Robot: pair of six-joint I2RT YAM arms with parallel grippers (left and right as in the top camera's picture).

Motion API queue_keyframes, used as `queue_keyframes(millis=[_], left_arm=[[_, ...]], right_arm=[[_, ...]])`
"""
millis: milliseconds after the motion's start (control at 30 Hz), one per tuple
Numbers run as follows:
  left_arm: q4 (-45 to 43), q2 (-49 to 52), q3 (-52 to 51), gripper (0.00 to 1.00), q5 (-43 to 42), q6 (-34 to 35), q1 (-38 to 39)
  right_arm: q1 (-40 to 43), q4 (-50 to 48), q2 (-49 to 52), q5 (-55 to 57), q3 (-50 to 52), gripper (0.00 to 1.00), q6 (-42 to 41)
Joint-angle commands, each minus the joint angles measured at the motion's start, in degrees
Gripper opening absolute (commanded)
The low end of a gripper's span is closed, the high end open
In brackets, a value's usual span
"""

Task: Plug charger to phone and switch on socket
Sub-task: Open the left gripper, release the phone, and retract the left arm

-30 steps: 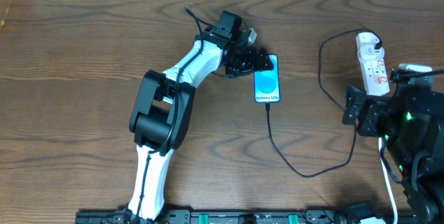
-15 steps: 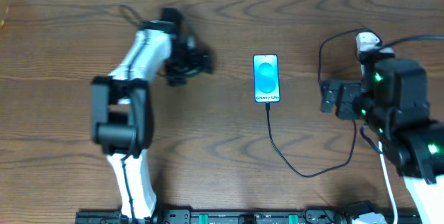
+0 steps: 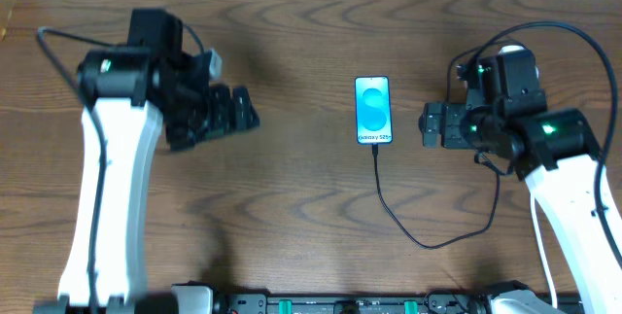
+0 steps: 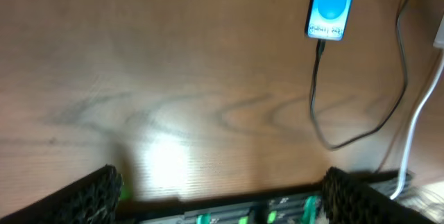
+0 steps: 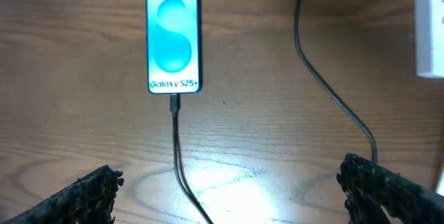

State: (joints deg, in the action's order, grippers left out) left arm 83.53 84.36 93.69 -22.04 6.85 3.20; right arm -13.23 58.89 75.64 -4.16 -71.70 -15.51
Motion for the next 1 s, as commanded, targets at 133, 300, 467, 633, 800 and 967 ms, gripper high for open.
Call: queue_keyframes(millis=[133, 300, 467, 633, 800, 967], left_arm=[[4.7, -16.1, -2.5, 0.92, 8.5, -2.4, 8.6], [4.2, -27.6, -9.0, 0.93, 13.1, -0.6, 12.7], [5.5, -35.8, -13.7, 0.93, 15.5, -0.6, 12.7], [10.4, -39.5, -13.9, 0.93, 16.7, -0.7, 12.7], [10.3, -42.1, -13.9, 0.93, 23.2, -1.3, 12.7], [9.8, -44.9, -13.9, 0.93, 26.8, -1.3, 12.7]], right_arm=[[0.3, -0.9, 5.5, -4.3, 0.2, 0.99, -0.4], [0.3, -3.1, 8.6, -7.5, 0.2, 0.99, -0.4], [0.0, -5.8, 11.6, -7.8, 0.2, 0.99, -0.3], [0.0, -8.2, 14.2, -8.3, 0.2, 0.73, -0.4], [0.0, -9.9, 17.1, -8.2, 0.2, 0.24, -2.8], [0.1, -8.0, 20.2, -4.2, 0.2, 0.02, -3.1]])
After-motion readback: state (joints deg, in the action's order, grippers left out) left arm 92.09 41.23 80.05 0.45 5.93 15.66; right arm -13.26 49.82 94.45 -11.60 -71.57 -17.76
